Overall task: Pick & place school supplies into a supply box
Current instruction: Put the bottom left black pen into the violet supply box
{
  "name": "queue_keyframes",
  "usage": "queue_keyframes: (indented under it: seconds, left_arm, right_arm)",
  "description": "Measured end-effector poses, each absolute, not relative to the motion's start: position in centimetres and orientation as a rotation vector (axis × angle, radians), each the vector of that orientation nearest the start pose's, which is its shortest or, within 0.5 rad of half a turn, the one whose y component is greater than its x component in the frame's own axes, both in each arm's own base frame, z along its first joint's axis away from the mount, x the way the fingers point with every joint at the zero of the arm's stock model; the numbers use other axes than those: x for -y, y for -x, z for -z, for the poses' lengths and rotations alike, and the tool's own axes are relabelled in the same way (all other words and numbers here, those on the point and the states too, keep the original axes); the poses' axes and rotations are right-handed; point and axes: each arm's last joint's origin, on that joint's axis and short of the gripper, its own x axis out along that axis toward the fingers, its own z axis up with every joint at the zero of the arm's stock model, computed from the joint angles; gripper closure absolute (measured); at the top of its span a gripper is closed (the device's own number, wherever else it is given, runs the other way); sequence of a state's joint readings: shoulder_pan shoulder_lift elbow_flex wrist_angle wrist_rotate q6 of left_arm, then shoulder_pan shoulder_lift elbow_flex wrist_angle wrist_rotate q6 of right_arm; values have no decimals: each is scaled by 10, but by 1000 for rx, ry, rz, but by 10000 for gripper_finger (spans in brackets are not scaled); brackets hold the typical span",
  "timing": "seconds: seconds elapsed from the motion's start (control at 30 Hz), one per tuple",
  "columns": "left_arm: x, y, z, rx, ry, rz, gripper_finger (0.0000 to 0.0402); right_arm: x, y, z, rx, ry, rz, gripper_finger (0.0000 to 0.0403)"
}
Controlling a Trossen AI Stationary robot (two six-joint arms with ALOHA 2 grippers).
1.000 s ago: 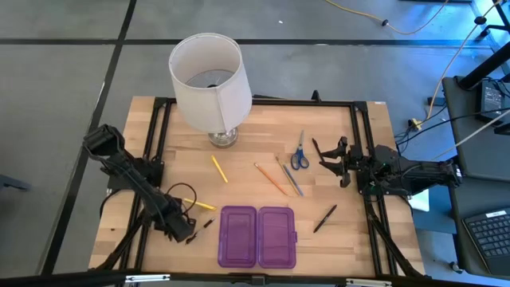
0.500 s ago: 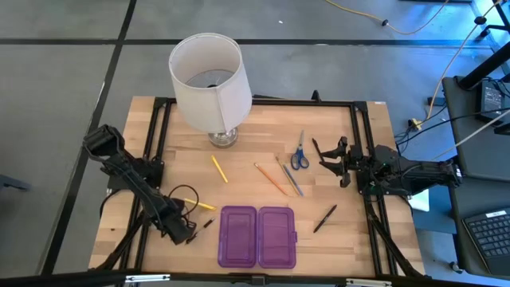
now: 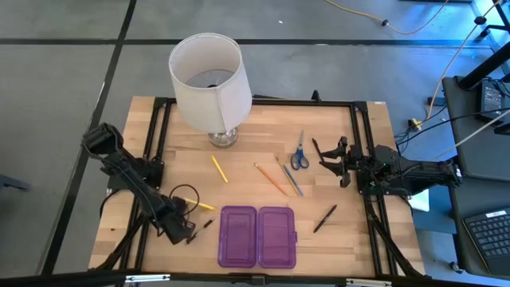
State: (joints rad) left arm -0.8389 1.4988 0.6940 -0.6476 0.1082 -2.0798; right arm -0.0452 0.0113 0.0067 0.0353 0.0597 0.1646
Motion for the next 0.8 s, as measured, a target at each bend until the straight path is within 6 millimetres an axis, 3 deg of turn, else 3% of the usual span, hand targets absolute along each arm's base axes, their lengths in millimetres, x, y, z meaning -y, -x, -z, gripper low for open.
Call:
queue_keyframes:
  seconds: [0.1, 0.43, 0.6, 0.73, 0.8]
  left_arm:
    - [163, -147, -142, -1329, 1054, -851, 378]
    - [152, -157, -177, -866, 919, -590, 378]
    - [148, -186, -198, -640, 757, -364, 378]
    - [139, -216, -206, -606, 686, -187, 378]
    - [132, -229, -206, -613, 735, -141, 378]
  right_arm:
    - [6, -98, -168, 40, -178, 102, 244]
    - [6, -98, -168, 41, -178, 104, 244]
    - [6, -98, -168, 41, -177, 104, 244]
    - [6, -98, -168, 41, -179, 104, 244]
    - [6, -98, -168, 41, -179, 104, 244]
